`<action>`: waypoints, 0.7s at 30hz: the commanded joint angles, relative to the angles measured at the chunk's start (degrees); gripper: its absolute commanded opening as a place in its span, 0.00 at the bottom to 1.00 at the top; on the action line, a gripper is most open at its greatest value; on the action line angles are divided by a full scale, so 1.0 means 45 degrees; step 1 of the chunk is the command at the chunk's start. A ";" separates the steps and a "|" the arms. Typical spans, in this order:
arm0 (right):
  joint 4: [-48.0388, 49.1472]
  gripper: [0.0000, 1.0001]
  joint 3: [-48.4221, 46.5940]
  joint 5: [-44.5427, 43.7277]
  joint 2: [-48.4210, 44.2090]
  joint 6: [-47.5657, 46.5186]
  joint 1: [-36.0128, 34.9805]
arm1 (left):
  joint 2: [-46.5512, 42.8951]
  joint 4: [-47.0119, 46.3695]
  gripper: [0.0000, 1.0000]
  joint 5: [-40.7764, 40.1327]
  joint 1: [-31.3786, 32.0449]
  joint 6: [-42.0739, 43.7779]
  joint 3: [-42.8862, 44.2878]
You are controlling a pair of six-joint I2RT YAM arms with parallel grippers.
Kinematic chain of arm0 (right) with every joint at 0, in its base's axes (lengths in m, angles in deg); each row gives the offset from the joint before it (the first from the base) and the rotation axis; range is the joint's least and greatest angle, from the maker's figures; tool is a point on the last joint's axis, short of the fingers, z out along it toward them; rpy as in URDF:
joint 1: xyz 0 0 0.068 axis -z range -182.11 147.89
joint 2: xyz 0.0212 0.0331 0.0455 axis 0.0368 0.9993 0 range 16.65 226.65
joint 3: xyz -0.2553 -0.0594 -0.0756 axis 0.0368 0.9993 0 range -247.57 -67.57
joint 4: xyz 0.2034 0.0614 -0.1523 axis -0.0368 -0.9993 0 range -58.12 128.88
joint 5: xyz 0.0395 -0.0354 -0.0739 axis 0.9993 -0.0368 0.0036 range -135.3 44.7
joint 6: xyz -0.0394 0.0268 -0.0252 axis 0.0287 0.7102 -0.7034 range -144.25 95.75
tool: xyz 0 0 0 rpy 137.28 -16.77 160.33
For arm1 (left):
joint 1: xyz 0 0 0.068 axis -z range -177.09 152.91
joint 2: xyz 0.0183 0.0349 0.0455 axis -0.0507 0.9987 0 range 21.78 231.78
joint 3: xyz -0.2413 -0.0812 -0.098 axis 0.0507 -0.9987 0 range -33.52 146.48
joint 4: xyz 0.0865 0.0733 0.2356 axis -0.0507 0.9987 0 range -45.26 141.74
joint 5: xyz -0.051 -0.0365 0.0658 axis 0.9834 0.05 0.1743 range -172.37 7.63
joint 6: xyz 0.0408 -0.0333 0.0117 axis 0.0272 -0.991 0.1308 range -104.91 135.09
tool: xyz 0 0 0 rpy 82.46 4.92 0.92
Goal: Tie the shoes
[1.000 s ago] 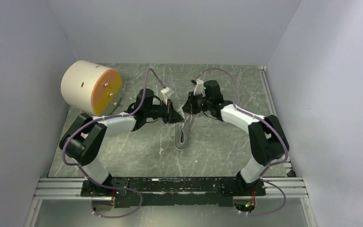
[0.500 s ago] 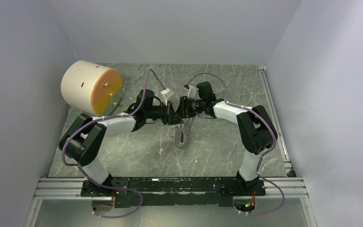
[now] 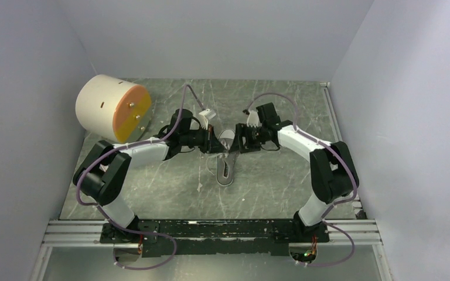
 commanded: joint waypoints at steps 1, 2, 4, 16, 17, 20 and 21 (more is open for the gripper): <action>0.0055 0.66 0.1066 -0.0346 -0.1277 -0.0478 0.0001 | 0.0010 0.0632 0.05 -0.0270 -0.0153 -0.0076 0.0646; 0.0174 0.66 0.1265 -0.0233 -0.1626 -0.0698 -0.0013 | 0.0094 0.0782 0.05 -0.0304 -0.0145 -0.0145 0.0750; 0.0197 0.64 0.1536 0.0543 -0.2075 -0.1319 -0.0177 | 0.0389 0.1151 0.05 -0.0268 -0.0189 -0.0308 0.1097; 0.3590 0.63 0.3763 -0.4302 -0.4954 -0.0856 -0.6164 | 0.1423 0.3948 0.05 -0.0204 -0.0586 0.0173 0.2940; 0.4039 0.64 0.3870 -0.4919 -0.4746 -0.0806 -0.6636 | 0.1467 0.4034 0.05 -0.0128 -0.0624 0.0166 0.2995; 0.4986 0.67 0.3636 -0.6635 -0.3507 -0.0528 -0.7877 | 0.1557 0.4193 0.05 -0.0234 -0.0677 0.0013 0.3073; 0.5227 0.67 0.3457 -0.7132 -0.3052 -0.0467 -0.8340 | 0.1579 0.4174 0.05 -0.0185 -0.0677 -0.0115 0.3012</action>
